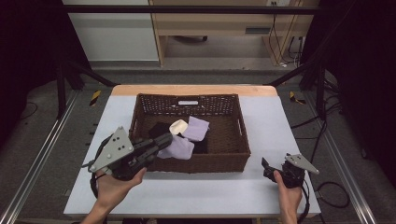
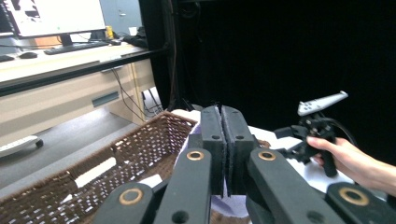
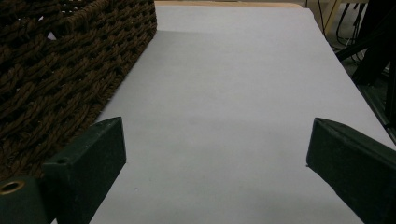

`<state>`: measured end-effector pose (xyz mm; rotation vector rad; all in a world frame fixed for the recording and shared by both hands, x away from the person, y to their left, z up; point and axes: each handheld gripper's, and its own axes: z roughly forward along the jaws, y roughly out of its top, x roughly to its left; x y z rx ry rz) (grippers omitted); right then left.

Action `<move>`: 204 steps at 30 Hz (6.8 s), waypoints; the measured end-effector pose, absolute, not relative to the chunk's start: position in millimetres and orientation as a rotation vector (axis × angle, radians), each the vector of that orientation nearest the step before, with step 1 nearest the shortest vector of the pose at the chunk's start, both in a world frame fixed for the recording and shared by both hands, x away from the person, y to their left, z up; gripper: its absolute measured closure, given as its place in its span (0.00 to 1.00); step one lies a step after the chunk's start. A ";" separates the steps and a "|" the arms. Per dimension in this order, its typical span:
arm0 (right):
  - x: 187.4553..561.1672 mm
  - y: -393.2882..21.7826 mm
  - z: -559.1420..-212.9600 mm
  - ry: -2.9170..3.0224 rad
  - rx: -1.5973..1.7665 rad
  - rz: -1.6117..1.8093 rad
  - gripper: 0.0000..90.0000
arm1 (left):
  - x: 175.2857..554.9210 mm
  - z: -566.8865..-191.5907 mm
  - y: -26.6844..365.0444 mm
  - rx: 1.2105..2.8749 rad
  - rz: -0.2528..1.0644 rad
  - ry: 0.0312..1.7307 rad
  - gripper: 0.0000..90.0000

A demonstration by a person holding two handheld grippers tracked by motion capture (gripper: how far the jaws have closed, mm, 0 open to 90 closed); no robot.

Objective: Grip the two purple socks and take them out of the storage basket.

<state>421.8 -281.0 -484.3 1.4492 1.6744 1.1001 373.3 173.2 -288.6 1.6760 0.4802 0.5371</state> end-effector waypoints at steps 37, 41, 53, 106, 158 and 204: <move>421.2 -280.5 -484.3 1.669 1.443 1.101 0.06 | 379.4 -447.0 169.3 2.051 0.341 0.708 0.97; 421.0 -280.6 -484.3 1.667 1.443 1.103 0.06 | 381.7 -455.3 168.4 2.081 0.359 0.712 0.94; 421.3 -280.7 -484.3 1.670 1.448 1.101 0.06 | 376.9 -433.8 175.8 1.983 0.377 0.710 0.65; 422.5 -280.6 -484.5 1.682 1.457 1.096 0.06 | 530.2 -344.1 118.8 1.852 0.561 0.794 0.61; 423.0 -280.3 -484.7 1.682 1.459 1.090 0.06 | 592.4 -449.9 74.8 2.293 0.388 0.895 0.51; 422.6 -282.0 -484.6 1.674 1.465 1.104 0.06 | 545.5 -357.8 115.3 1.865 0.443 0.730 0.98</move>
